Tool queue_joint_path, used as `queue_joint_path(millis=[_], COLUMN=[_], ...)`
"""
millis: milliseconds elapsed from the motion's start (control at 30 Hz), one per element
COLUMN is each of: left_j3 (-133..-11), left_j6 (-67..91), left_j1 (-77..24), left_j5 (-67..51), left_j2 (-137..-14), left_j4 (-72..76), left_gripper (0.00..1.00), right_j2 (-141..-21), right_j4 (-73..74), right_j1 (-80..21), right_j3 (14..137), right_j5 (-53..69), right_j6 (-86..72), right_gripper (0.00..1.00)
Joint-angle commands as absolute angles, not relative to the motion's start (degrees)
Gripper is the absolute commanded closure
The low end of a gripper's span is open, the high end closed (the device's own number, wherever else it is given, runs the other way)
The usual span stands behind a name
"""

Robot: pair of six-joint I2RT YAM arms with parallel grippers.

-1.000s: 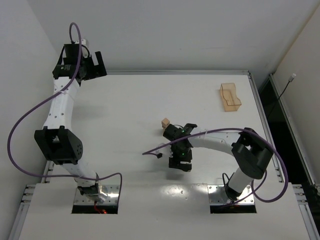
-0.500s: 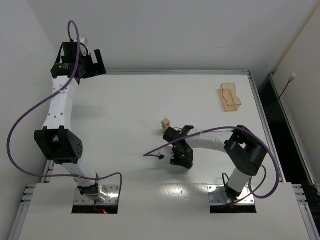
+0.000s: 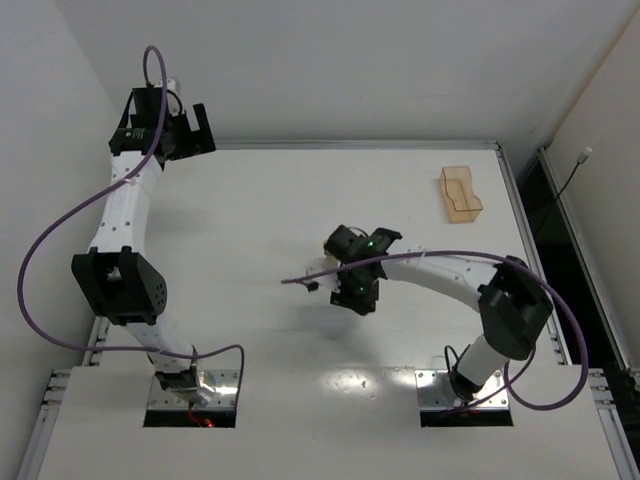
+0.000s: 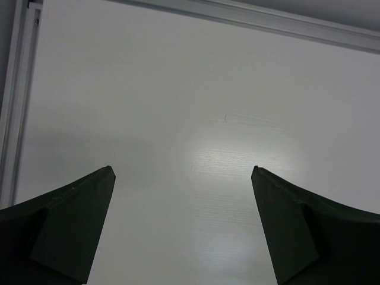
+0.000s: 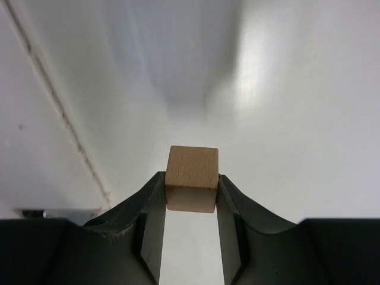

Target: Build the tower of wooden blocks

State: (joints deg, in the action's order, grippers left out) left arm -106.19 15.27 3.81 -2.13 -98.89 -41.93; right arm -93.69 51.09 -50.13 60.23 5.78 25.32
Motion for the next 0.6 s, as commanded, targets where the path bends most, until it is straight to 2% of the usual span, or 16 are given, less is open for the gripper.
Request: queue_joint_path(millis=[0, 167, 267, 567], left_j3=[-104.33, -104.33, -104.33, -103.18], left_j6=[14.33, 14.33, 14.33, 14.33], left_j1=[2.38, 2.37, 2.37, 1.32], left_j5=[0.52, 1.75, 1.76, 2.81], left_j2=[-95.27, -94.75, -94.13, -93.43], left_j4=[-38.85, -40.25, -40.78, -39.46], left_gripper=[0.01, 0.01, 0.01, 0.01], right_j2=[-88.43, -85.42, -94.72, -108.71], right_j4=[51.51, 49.48, 57.37, 66.45], right_j1=[-46.76, -47.54, -46.5, -41.84], right_j3=[70.65, 80.04, 92.61, 109.41], right_j5=[12.54, 14.41, 15.2, 11.26], right_j6=[25.75, 27.16, 25.14, 25.66], right_gripper=[1.0, 1.0, 1.0, 1.0])
